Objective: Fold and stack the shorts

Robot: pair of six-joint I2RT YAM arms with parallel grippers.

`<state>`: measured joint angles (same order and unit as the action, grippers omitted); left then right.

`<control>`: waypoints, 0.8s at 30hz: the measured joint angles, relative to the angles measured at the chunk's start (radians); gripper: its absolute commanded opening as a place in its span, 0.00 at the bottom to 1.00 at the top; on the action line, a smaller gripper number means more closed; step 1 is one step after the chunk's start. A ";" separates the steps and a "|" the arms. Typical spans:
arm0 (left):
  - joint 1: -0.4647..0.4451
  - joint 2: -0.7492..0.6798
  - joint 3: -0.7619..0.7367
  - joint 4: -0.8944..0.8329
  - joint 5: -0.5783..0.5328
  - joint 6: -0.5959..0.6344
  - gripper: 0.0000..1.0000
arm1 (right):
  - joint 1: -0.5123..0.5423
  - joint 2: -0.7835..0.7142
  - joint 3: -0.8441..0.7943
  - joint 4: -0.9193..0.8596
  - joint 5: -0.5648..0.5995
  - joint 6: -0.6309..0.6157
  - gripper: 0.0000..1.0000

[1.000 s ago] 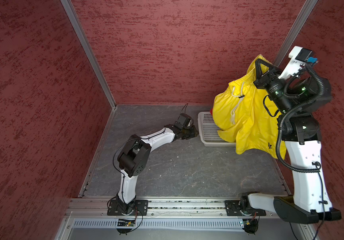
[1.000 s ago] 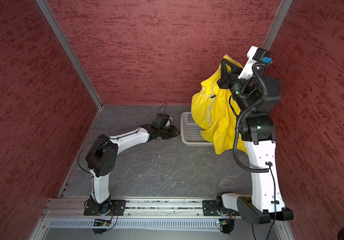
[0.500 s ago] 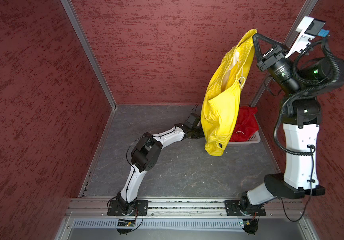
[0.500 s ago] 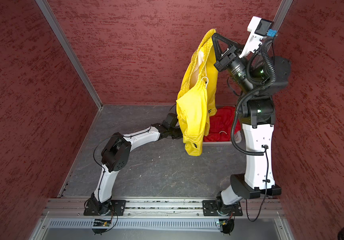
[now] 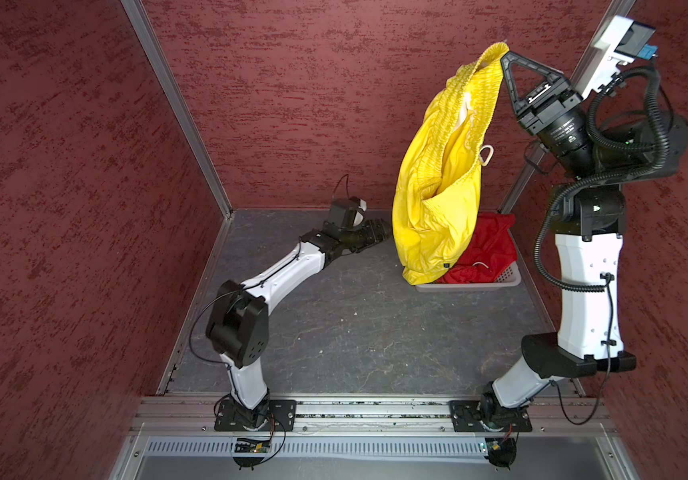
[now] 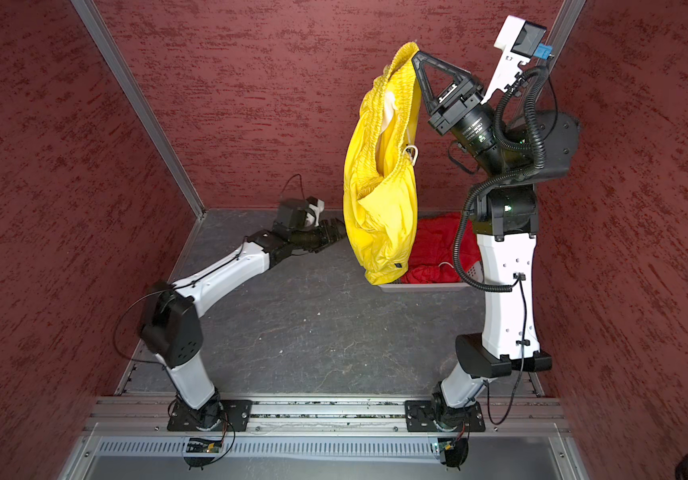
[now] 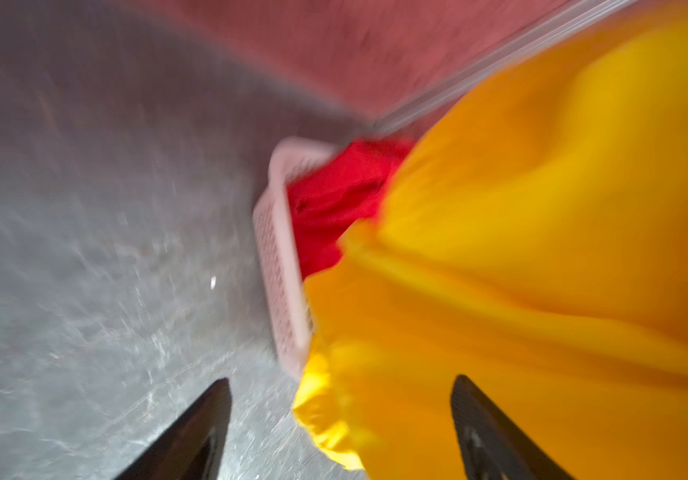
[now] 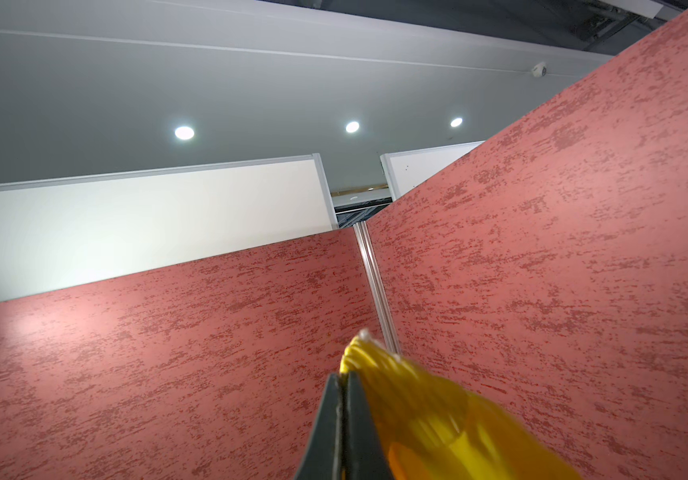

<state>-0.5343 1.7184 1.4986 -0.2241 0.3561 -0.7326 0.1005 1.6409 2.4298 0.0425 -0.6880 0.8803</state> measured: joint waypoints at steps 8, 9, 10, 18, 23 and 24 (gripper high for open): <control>0.140 -0.419 -0.174 -0.010 -0.066 0.064 0.97 | 0.029 -0.113 -0.204 -0.050 0.047 -0.013 0.00; 0.151 -0.453 -0.196 -0.020 -0.069 0.073 0.97 | 0.050 -0.113 -0.204 -0.081 0.067 -0.035 0.00; 0.161 -0.485 -0.214 -0.031 -0.068 0.084 0.97 | 0.085 -0.109 -0.203 -0.117 0.089 -0.063 0.00; 0.181 -0.663 -0.242 -0.156 -0.028 0.206 0.78 | 0.430 -0.013 -0.251 -0.331 0.259 -0.275 0.00; 0.297 -0.771 -0.284 -0.239 -0.027 0.240 0.43 | 0.632 0.075 -0.461 -0.335 0.430 -0.369 0.00; 0.335 -0.793 -0.301 -0.263 -0.032 0.238 0.41 | 0.660 0.104 -0.514 -0.326 0.454 -0.373 0.00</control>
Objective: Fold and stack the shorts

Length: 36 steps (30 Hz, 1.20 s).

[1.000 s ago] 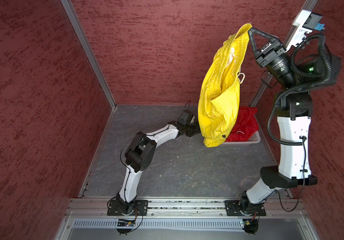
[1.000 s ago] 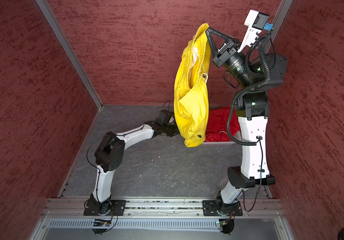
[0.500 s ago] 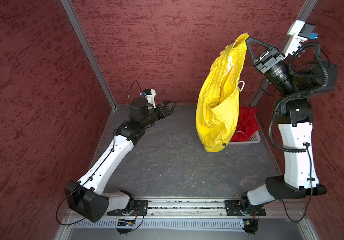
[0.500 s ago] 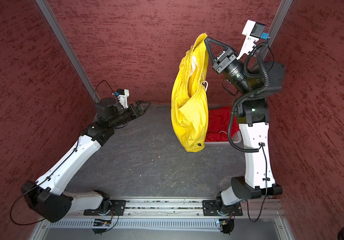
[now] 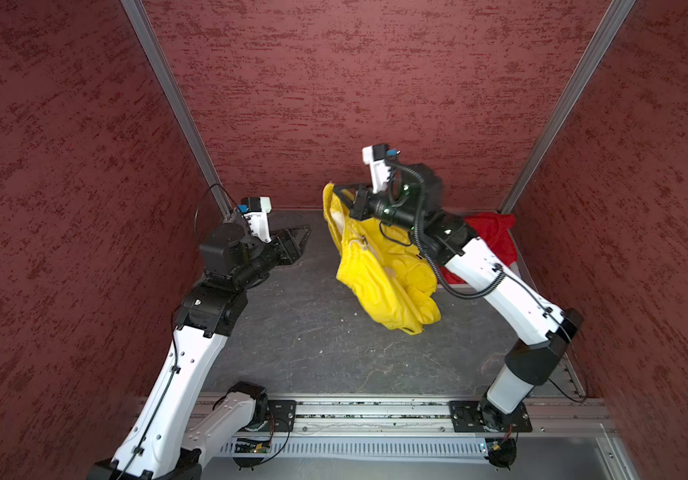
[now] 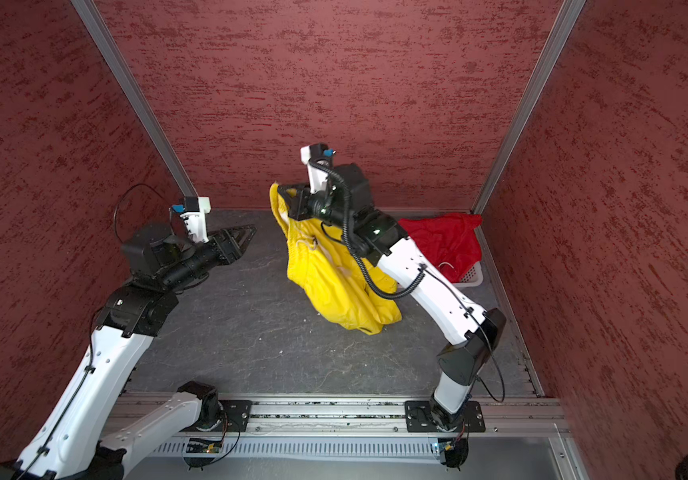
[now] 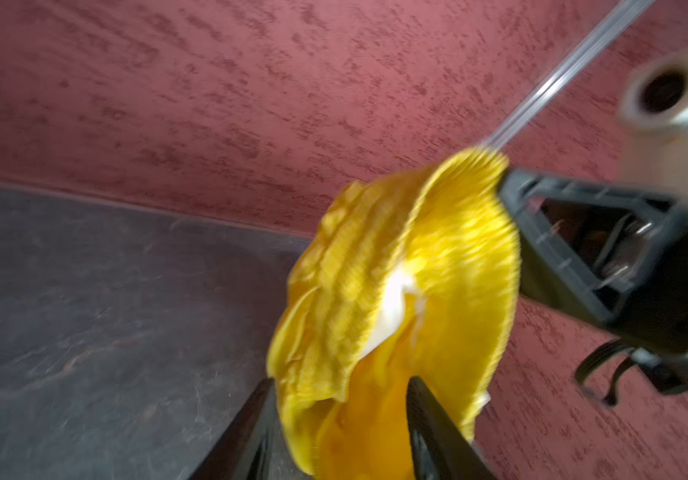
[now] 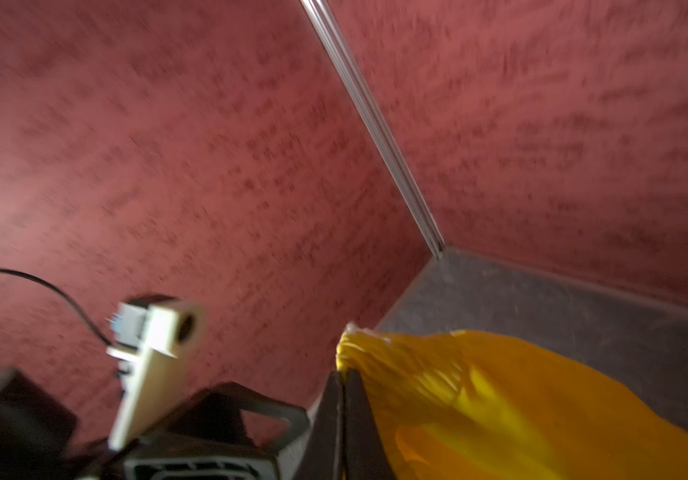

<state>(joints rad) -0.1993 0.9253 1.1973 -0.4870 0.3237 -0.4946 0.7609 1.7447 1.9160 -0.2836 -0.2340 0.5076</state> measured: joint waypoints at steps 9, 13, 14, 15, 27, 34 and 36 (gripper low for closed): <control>0.331 -0.027 -0.189 -0.157 0.013 -0.047 0.57 | 0.090 0.388 -0.093 0.002 0.003 0.038 0.63; 0.382 0.045 -0.280 -0.154 0.066 -0.079 0.67 | 0.095 0.384 -0.118 -0.050 0.053 -0.002 0.72; 0.399 0.069 -0.306 -0.142 0.091 -0.085 0.68 | 0.095 0.353 -0.142 -0.058 0.087 -0.022 0.73; 0.423 0.098 -0.335 -0.130 0.117 -0.099 0.68 | 0.092 0.315 -0.166 -0.066 0.113 -0.035 0.73; 0.494 0.324 -0.427 0.052 0.161 -0.214 0.79 | -0.016 0.084 -0.403 -0.059 0.287 -0.097 0.64; 0.447 0.409 -0.414 0.202 -0.007 -0.235 0.74 | -0.009 0.154 -0.495 -0.048 0.191 -0.071 0.60; 0.437 0.470 -0.402 0.253 -0.037 -0.235 0.74 | -0.009 0.167 -0.507 -0.028 0.155 -0.049 0.60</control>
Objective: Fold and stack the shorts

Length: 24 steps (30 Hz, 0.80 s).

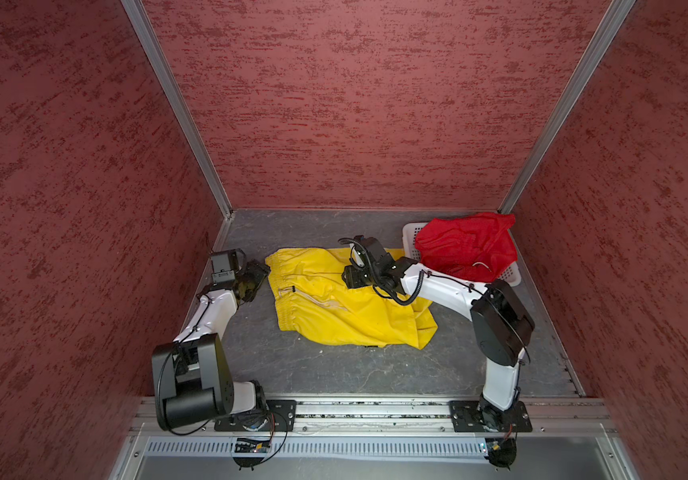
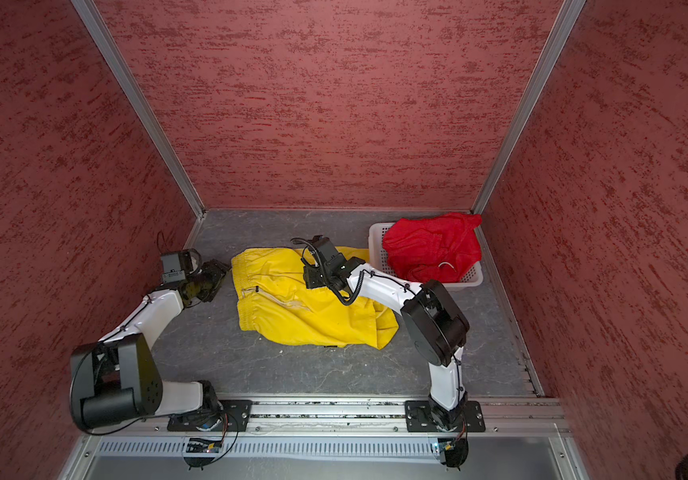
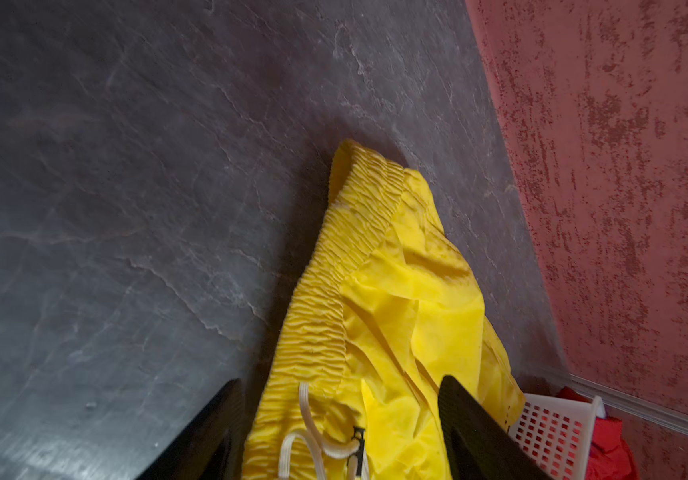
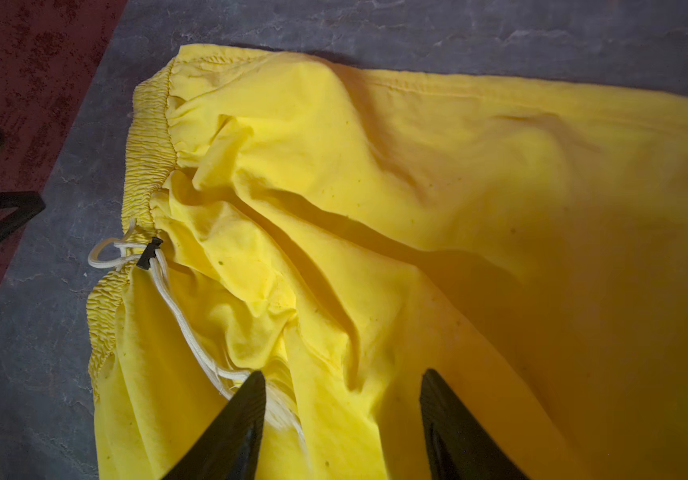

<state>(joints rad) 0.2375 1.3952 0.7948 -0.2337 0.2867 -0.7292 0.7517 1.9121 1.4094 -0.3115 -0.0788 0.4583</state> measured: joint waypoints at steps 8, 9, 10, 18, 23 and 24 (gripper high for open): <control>-0.008 0.283 0.123 0.206 0.013 0.001 0.73 | 0.000 0.003 -0.152 0.100 -0.087 0.075 0.61; -0.008 0.307 0.134 0.229 0.024 0.001 0.72 | 0.000 0.003 -0.161 0.100 -0.091 0.078 0.61; -0.008 0.333 0.144 0.255 0.033 0.001 0.71 | 0.000 0.003 -0.169 0.101 -0.096 0.082 0.61; -0.002 0.464 0.211 0.325 0.050 0.007 0.62 | 0.000 0.009 -0.191 0.108 -0.123 0.100 0.61; 0.019 0.505 0.224 0.374 0.084 -0.019 0.54 | 0.000 0.047 -0.198 0.134 -0.148 0.129 0.61; 0.021 0.507 0.224 0.380 0.094 -0.026 0.54 | 0.000 0.056 -0.198 0.140 -0.150 0.134 0.61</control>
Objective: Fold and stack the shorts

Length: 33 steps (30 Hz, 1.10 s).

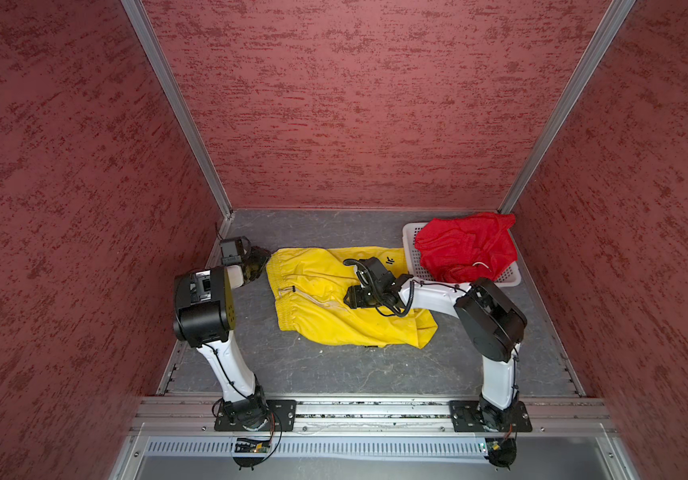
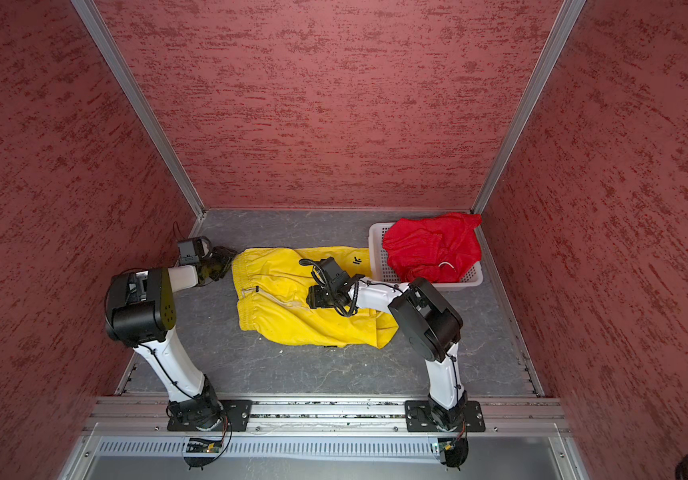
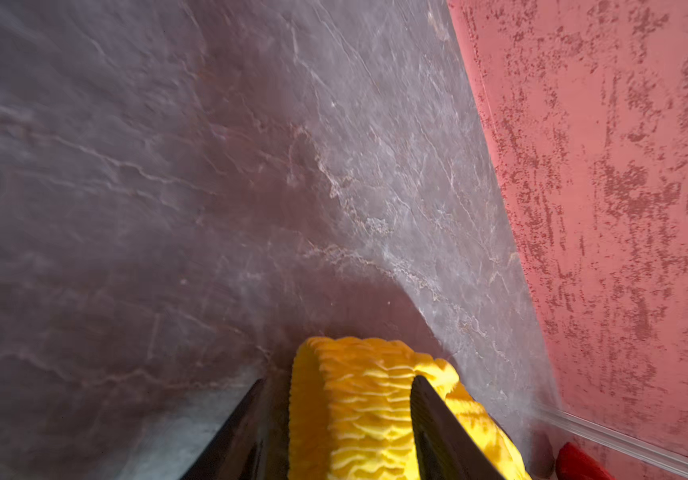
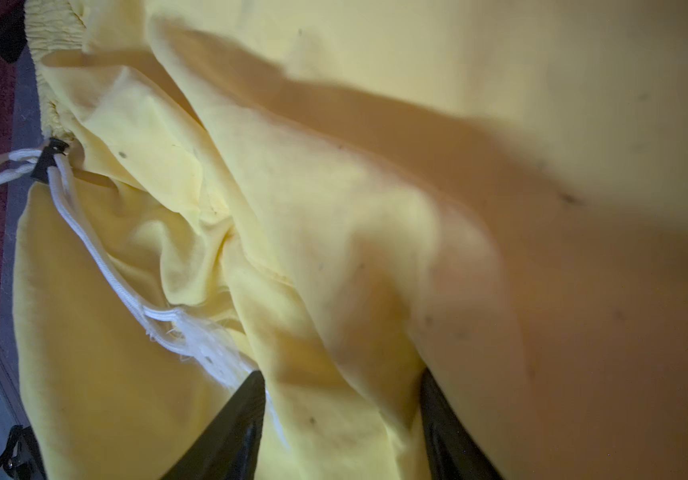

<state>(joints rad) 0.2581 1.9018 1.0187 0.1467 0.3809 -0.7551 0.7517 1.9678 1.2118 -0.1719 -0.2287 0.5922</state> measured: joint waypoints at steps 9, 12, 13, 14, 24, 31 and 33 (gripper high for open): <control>0.005 -0.012 -0.089 0.158 0.100 -0.118 0.31 | 0.000 0.037 0.001 0.107 -0.028 0.041 0.59; 0.006 -0.011 -0.091 0.167 0.116 -0.137 0.08 | 0.000 0.041 0.000 0.124 -0.034 0.053 0.58; 0.006 -0.010 -0.089 0.168 0.119 -0.137 0.04 | 0.000 0.041 -0.004 0.130 -0.034 0.056 0.57; 0.006 -0.008 -0.084 0.168 0.124 -0.143 0.00 | 0.000 0.041 -0.010 0.140 -0.034 0.058 0.55; 0.011 -0.046 0.017 0.047 0.163 -0.127 0.00 | 0.053 -0.040 -0.178 0.263 -0.038 0.120 0.43; 0.031 -0.238 0.085 -0.006 0.259 -0.159 0.00 | 0.024 -0.249 -0.224 0.089 -0.049 0.109 0.57; 0.032 -0.289 0.112 -0.018 0.282 -0.165 0.00 | -0.013 -0.330 -0.187 0.038 -0.021 0.085 0.62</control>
<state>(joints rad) 0.2901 1.6127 1.1305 0.1287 0.6628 -0.9203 0.7387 1.6379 1.0252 -0.1337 -0.2501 0.6777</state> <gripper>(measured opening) 0.058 0.580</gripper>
